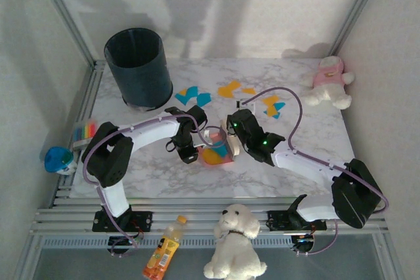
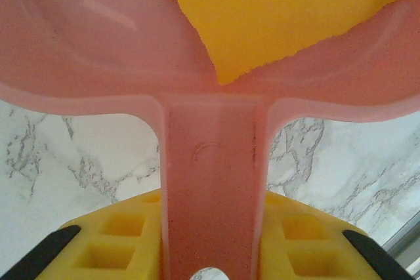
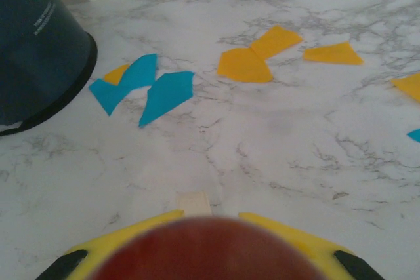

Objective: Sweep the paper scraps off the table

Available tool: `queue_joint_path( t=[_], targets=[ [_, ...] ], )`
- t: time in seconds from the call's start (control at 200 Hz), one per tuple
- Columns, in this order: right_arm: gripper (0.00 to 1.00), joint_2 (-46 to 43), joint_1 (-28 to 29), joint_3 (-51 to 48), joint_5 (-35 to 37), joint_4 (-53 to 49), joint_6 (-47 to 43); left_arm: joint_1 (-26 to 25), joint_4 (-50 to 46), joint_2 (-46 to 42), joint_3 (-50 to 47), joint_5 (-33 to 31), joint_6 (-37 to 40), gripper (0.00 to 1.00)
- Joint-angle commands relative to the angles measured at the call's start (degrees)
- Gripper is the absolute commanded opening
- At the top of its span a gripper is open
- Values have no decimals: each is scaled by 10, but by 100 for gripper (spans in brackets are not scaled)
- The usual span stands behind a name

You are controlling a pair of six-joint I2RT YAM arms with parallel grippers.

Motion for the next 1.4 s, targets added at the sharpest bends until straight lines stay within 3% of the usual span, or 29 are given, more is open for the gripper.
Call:
queue_joint_path(
  t=[0.0,0.611,1.071,1.397],
  targets=[
    [0,-3,6,-2,-19,19,-8,6,-13,7,7,-22,-10,0],
    [0,-116,-13,-14,140,-100,20,20,57,-38,-9,-42,-36,0],
    [0,-150,-32,-26,172,-171,13,73,172,-103,-18,11,-108,0],
    [0,-138,-47,-27,161,-168,17,115,181,-129,40,72,-168,0]
  ],
)
